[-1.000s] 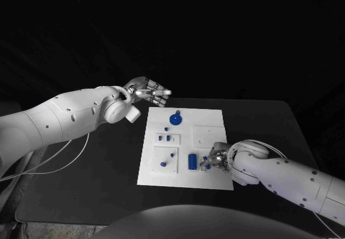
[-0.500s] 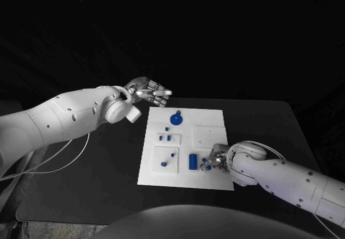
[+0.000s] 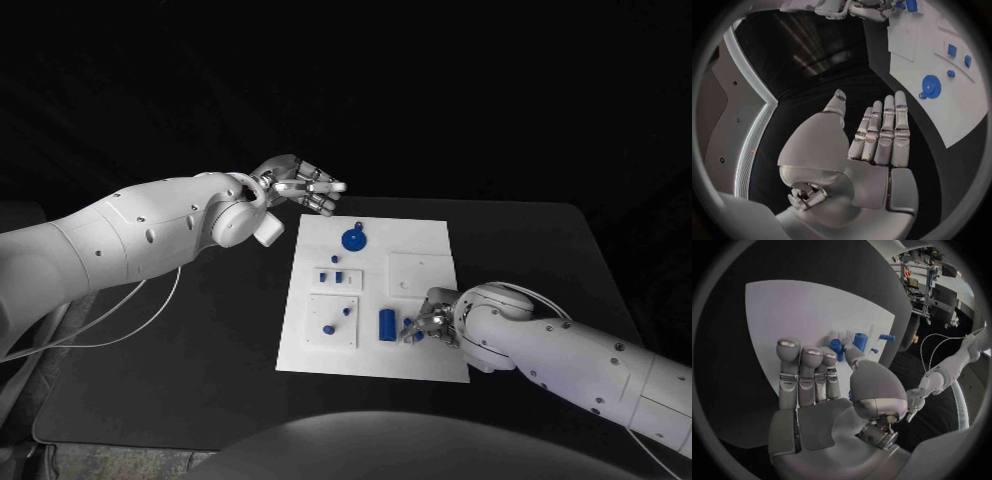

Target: Assemble the parts on the task board

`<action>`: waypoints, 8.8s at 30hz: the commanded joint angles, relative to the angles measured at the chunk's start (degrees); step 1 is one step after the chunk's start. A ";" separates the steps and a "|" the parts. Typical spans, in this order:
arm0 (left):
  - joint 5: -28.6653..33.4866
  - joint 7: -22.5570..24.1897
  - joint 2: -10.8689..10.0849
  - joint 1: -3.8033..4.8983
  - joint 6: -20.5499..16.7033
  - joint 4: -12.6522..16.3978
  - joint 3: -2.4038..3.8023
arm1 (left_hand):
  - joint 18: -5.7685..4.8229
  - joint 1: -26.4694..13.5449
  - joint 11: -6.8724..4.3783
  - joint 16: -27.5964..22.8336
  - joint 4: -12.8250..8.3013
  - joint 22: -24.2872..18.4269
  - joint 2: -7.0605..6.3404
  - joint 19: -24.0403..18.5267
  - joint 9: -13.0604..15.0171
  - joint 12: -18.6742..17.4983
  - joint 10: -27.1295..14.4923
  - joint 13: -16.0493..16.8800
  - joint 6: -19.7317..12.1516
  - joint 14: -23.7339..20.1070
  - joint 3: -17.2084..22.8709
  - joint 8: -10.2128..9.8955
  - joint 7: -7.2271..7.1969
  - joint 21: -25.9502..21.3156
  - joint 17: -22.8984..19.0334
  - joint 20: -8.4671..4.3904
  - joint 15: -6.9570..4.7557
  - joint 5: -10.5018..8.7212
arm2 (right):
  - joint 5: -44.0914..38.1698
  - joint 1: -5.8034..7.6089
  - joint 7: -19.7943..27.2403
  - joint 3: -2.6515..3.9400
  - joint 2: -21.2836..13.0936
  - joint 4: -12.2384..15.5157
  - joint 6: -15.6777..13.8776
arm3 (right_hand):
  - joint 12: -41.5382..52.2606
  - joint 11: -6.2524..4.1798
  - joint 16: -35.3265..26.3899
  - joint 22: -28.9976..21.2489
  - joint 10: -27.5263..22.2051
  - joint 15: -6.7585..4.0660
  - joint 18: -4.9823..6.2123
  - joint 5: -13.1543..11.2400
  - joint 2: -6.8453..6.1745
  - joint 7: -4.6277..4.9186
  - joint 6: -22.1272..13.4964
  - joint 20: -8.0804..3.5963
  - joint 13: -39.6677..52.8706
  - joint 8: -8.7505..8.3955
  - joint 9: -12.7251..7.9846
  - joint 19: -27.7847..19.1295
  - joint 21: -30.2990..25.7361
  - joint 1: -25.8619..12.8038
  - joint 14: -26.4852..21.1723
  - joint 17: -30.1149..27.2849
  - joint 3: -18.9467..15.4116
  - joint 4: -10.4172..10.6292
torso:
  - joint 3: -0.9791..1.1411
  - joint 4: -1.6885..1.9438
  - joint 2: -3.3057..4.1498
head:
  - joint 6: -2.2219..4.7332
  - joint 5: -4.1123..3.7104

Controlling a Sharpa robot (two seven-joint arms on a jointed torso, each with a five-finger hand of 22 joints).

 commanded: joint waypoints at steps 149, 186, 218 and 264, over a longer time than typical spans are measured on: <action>-1.58 -2.19 -0.55 0.03 1.68 -0.15 -0.31 | 0.51 -0.19 -0.07 -0.19 0.19 -0.16 0.19 -0.03 0.02 -0.01 -0.30 0.07 -0.26 -0.24 -0.17 0.05 0.07 0.31 -0.10 0.24 0.22 -0.23 | 1.81 -2.39 5.62 0.40 -6.75 6.37 0.42 | 0.98 -0.24 0.10 0.22 0.54 -0.28 -0.39 0.17 -5.48 -0.09 1.27 0.00 -0.13 0.04 1.70 3.10 0.73 0.26 0.19 0.05 4.23 1.70 | 0.01 0.00 -0.01 | 0.00 0.06; -1.73 -2.48 -0.40 0.03 2.18 -0.31 -1.25 | 0.52 -0.17 -0.07 -0.19 -0.35 -0.18 0.57 -0.05 0.02 0.00 -0.31 0.07 -0.25 -0.26 -0.46 0.04 0.06 0.32 -0.05 0.26 0.23 -0.23 | 3.99 -2.40 4.37 0.91 -4.51 2.33 2.43 | 0.98 -0.28 0.04 0.04 0.56 -0.27 -0.52 0.48 -4.28 -0.17 1.17 -0.03 -0.05 0.05 2.47 3.07 0.63 -0.26 0.20 0.02 5.26 -0.27 | -0.01 -0.01 -0.02 | 0.00 -0.11; -1.91 -2.43 -0.35 0.03 2.03 -0.64 -1.29 | 0.62 -0.10 -0.07 -0.21 -2.10 -0.13 1.84 -0.15 0.05 0.02 -0.29 0.08 0.03 -0.35 -1.20 0.05 0.06 0.45 0.48 0.33 0.25 -0.12 | 7.21 -2.91 6.92 0.92 -5.00 2.20 2.93 | 1.12 -0.14 -0.14 -0.03 0.25 -0.22 -0.44 2.23 -6.45 -0.11 1.13 0.12 -0.27 0.02 2.60 3.02 0.18 -0.29 0.06 -0.65 4.58 0.40 | 0.00 -0.09 -0.06 | 0.00 -0.29; 13.81 9.43 9.01 -0.50 -10.96 -16.30 -1.15 | -4.88 -27.44 -8.08 -3.76 -6.03 -7.24 3.31 -65.94 -3.87 -3.59 -63.24 -3.41 -54.44 -67.15 0.24 -3.72 -9.31 -5.52 -6.63 -5.53 -6.56 -3.05 | 46.92 6.62 51.85 13.31 6.21 -32.34 -10.68 | -45.88 3.69 -51.63 -74.43 -79.26 6.40 -2.59 -2.88 -3.87 0.17 -71.61 7.98 -73.83 -3.65 -28.09 -84.03 -37.67 -52.97 -83.33 -57.61 -15.17 10.04 | -0.81 0.31 -8.14 | 15.09 -3.16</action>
